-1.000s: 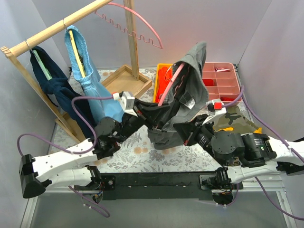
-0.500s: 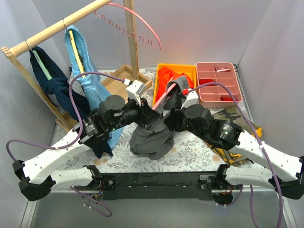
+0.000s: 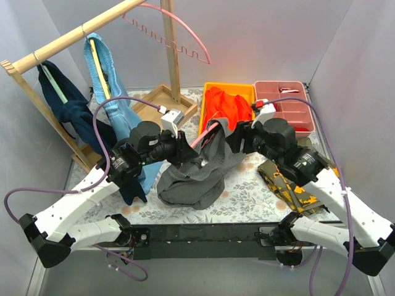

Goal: Place the shorts on the hanger

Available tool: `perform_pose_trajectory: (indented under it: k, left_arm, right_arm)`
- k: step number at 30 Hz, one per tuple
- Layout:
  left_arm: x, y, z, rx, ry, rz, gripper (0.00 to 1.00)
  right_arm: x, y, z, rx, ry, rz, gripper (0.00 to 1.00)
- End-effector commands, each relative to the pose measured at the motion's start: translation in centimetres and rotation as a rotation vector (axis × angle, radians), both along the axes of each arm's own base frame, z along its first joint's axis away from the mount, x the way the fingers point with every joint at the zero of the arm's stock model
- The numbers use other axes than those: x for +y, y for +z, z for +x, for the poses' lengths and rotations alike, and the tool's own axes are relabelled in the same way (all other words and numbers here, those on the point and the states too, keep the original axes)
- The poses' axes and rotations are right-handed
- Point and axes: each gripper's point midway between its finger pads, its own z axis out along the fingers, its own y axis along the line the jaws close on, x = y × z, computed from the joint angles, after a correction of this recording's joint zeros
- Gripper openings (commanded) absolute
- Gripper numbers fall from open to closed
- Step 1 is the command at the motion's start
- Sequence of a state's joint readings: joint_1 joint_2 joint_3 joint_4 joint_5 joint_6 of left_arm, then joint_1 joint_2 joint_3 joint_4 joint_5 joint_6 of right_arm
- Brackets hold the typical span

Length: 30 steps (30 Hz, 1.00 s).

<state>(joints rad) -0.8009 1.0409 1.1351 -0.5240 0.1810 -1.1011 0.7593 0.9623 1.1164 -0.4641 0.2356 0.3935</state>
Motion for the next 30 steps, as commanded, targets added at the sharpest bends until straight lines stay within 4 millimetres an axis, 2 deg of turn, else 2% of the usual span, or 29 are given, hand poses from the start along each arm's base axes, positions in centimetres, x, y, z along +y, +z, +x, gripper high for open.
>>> perform_pose_trajectory:
  k: [1, 4, 5, 8, 9, 11, 12, 14, 15, 18, 19, 23, 25, 27, 28, 30]
  left_arm:
    - [0.0, 4.8, -0.8, -0.088, -0.040, -0.114, 0.00]
    - [0.1, 4.8, -0.8, -0.087, -0.041, -0.116, 0.00]
    - [0.2, 4.8, -0.8, -0.086, -0.039, -0.115, 0.00]
    - [0.1, 4.7, -1.0, -0.083, -0.049, -0.121, 0.00]
    - [0.2, 4.7, -1.1, -0.084, -0.050, -0.123, 0.00]
    - [0.1, 4.9, -1.5, -0.085, -0.068, -0.136, 0.00]
    - [0.1, 4.4, -1.6, -0.079, -0.074, -0.133, 0.00]
    - [-0.3, 3.8, -2.1, -0.060, -0.103, -0.149, 0.00]
    - [-0.5, 2.2, -2.6, -0.028, -0.122, -0.145, 0.00]
    - [-1.2, 1.3, -3.4, -0.006, -0.168, -0.204, 0.00]
    - [-1.3, 0.1, -3.4, 0.004, -0.170, -0.206, 0.00]
    - [-1.7, -2.3, -3.7, 0.036, -0.186, -0.215, 0.00]
    - [-1.8, -2.6, -3.7, 0.042, -0.191, -0.215, 0.00]
    - [-1.8, -2.5, -3.6, 0.035, -0.192, -0.212, 0.00]
    - [-1.8, -2.3, -3.8, 0.032, -0.199, -0.209, 0.00]
    - [-1.8, -1.1, -3.9, 0.014, -0.212, -0.222, 0.00]
  right_arm:
    - [3.8, -1.7, 0.1, -0.042, 0.213, 0.000, 0.69]
    - [5.0, -3.0, -0.2, -0.024, 0.257, 0.043, 0.67]
    - [5.0, -4.4, -0.3, -0.001, 0.257, 0.038, 0.67]
    - [4.9, -5.8, 0.0, 0.039, 0.226, 0.028, 0.57]
    - [3.9, -6.2, 1.1, 0.036, 0.142, -0.004, 0.46]
    - [2.5, -6.7, 2.2, 0.058, 0.062, -0.047, 0.32]
    - [1.3, -5.8, 3.4, 0.046, 0.002, -0.045, 0.18]
    - [-0.1, -5.1, 4.5, 0.046, -0.053, -0.044, 0.08]
    - [-1.1, -3.7, 5.4, 0.031, -0.094, -0.042, 0.04]
    - [-2.3, -3.3, 6.6, 0.047, -0.143, -0.082, 0.01]
    - [-2.1, -3.0, 7.0, 0.049, -0.146, -0.081, 0.01]
    - [-1.6, -3.3, 7.3, 0.065, -0.142, -0.074, 0.01]
    - [-1.7, -3.4, 7.6, 0.062, -0.147, -0.076, 0.01]
    - [-1.8, -2.6, 8.2, 0.047, -0.153, -0.072, 0.01]
    - [-1.7, -3.0, 8.6, 0.057, -0.153, -0.084, 0.01]
    - [-1.6, -2.9, 9.1, 0.065, -0.144, -0.105, 0.01]
